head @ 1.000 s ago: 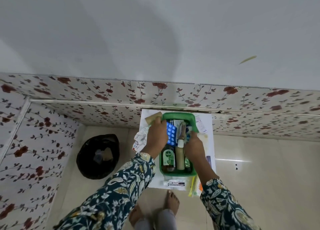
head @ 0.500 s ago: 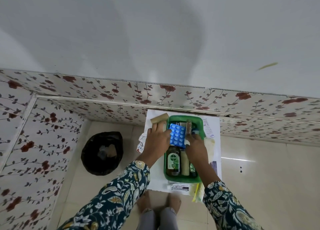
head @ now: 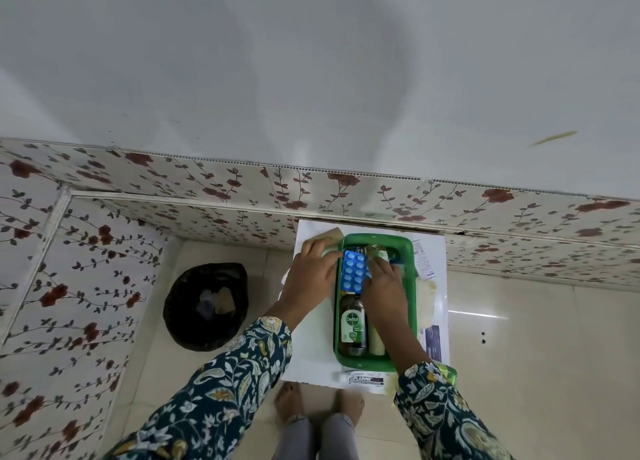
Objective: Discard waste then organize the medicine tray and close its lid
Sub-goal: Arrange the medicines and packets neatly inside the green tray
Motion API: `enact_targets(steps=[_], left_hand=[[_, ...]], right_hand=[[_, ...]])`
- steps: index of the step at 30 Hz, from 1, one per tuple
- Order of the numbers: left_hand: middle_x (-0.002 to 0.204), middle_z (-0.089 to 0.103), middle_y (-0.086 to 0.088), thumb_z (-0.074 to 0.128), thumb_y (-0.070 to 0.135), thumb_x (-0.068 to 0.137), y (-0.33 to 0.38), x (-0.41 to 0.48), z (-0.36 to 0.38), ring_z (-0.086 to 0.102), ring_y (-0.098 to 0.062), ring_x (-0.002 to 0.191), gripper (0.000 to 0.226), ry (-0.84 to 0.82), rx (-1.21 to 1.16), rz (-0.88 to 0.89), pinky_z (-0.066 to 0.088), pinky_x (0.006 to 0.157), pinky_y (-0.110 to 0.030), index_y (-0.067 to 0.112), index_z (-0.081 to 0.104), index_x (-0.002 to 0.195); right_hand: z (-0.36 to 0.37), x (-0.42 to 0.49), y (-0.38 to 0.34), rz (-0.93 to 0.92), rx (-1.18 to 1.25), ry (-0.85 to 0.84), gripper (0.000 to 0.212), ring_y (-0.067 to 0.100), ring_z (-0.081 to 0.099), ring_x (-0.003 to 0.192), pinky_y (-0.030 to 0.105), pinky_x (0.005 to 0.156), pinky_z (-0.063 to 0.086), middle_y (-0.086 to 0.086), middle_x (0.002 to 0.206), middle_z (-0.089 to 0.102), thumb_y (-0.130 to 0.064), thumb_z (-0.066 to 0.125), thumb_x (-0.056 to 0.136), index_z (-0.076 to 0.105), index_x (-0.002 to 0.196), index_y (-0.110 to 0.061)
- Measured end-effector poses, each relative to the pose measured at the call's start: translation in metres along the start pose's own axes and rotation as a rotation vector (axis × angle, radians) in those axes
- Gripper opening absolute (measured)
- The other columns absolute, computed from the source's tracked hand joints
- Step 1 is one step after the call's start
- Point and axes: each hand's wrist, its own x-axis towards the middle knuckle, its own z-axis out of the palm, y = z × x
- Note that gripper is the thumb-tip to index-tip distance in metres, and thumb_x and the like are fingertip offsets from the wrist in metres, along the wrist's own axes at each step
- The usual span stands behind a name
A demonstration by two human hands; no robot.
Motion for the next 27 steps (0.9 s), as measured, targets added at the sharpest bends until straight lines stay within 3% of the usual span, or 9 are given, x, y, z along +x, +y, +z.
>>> enact_targets(steps=[3, 8, 12, 16, 18, 20, 23, 25, 27], left_hand=[[0.128, 0.054, -0.016, 0.049, 0.003, 0.086, -0.013, 0.013, 0.000, 0.045, -0.033, 0.118, 0.033, 0.048, -0.072, -0.138, 0.046, 0.095, -0.044, 0.004, 0.058, 0.118], [0.138, 0.043, -0.014, 0.051, 0.021, 0.090, -0.034, 0.054, 0.019, 0.039, -0.032, 0.126, 0.051, -0.280, 0.154, -0.317, 0.041, 0.099, -0.044, 0.006, 0.034, 0.136], [0.132, 0.045, -0.014, 0.054, 0.014, 0.087, -0.035, 0.069, 0.027, 0.038, -0.031, 0.125, 0.041, -0.312, 0.299, -0.280, 0.038, 0.099, -0.045, 0.006, 0.044, 0.126], [0.126, 0.052, -0.016, 0.061, 0.022, 0.084, -0.046, 0.069, 0.008, 0.046, -0.035, 0.120, 0.040, -0.225, 0.150, -0.391, 0.041, 0.097, -0.044, 0.004, 0.053, 0.119], [0.118, 0.058, -0.019, 0.065, 0.026, 0.081, -0.059, 0.058, -0.011, 0.055, -0.036, 0.110, 0.040, -0.164, -0.010, -0.479, 0.046, 0.092, -0.041, 0.002, 0.058, 0.113], [0.111, 0.063, -0.021, 0.066, 0.022, 0.081, -0.071, 0.042, -0.031, 0.060, -0.033, 0.099, 0.036, -0.159, -0.132, -0.548, 0.047, 0.079, -0.034, 0.000, 0.061, 0.109], [0.101, 0.065, -0.017, 0.063, 0.017, 0.084, -0.082, 0.018, -0.052, 0.056, -0.023, 0.082, 0.031, -0.167, -0.242, -0.610, 0.039, 0.058, -0.026, -0.002, 0.060, 0.108], [0.099, 0.060, -0.012, 0.062, 0.017, 0.086, -0.087, 0.008, -0.060, 0.054, -0.021, 0.084, 0.031, -0.173, -0.282, -0.628, 0.037, 0.058, -0.026, 0.000, 0.058, 0.111], [0.098, 0.057, -0.008, 0.061, 0.017, 0.086, -0.090, 0.000, -0.062, 0.054, -0.022, 0.086, 0.033, -0.166, -0.321, -0.638, 0.037, 0.059, -0.026, 0.001, 0.056, 0.113]], right_hand=[[-0.013, 0.013, -0.017, 0.014, 0.132, 0.157, 0.034, 0.032, 0.045, 0.119, 0.038, 0.090, 0.045, 0.016, 0.128, 0.056, 0.000, 0.043, 0.089, 0.056, 0.121, -0.001], [-0.020, 0.033, -0.027, 0.062, 0.282, 0.177, 0.030, 0.031, 0.059, 0.102, 0.033, 0.078, 0.047, 0.017, 0.112, 0.064, 0.005, 0.042, 0.088, 0.063, 0.109, 0.000], [-0.022, 0.027, -0.029, 0.083, 0.351, 0.166, 0.027, 0.029, 0.060, 0.099, 0.031, 0.080, 0.046, 0.015, 0.112, 0.064, 0.003, 0.043, 0.089, 0.063, 0.106, 0.000], [-0.013, 0.017, -0.048, -0.025, 0.369, 0.107, 0.023, 0.027, 0.059, 0.094, 0.026, 0.074, 0.040, 0.016, 0.109, 0.065, 0.004, 0.045, 0.088, 0.063, 0.102, 0.002], [0.003, 0.018, -0.064, -0.080, 0.293, -0.024, 0.025, 0.029, 0.058, 0.096, 0.024, 0.073, 0.039, 0.021, 0.112, 0.061, 0.005, 0.045, 0.086, 0.060, 0.106, 0.003], [0.030, 0.026, -0.079, -0.095, 0.085, -0.214, 0.032, 0.035, 0.054, 0.109, 0.035, 0.087, 0.044, 0.022, 0.122, 0.051, 0.001, 0.046, 0.085, 0.051, 0.117, 0.003], [0.071, 0.036, -0.091, -0.031, -0.255, -0.367, 0.055, 0.038, 0.035, 0.130, 0.042, 0.104, 0.037, 0.025, 0.140, 0.034, -0.013, 0.051, 0.088, 0.028, 0.135, 0.001], [0.093, 0.037, -0.090, 0.015, -0.353, -0.385, 0.067, 0.040, 0.024, 0.136, 0.046, 0.108, 0.033, 0.028, 0.147, 0.024, -0.019, 0.049, 0.089, 0.013, 0.142, -0.001], [0.104, 0.036, -0.085, -0.003, -0.403, -0.288, 0.060, 0.040, 0.032, 0.130, 0.045, 0.102, 0.037, 0.027, 0.141, 0.032, -0.015, 0.046, 0.089, 0.017, 0.140, 0.002]])
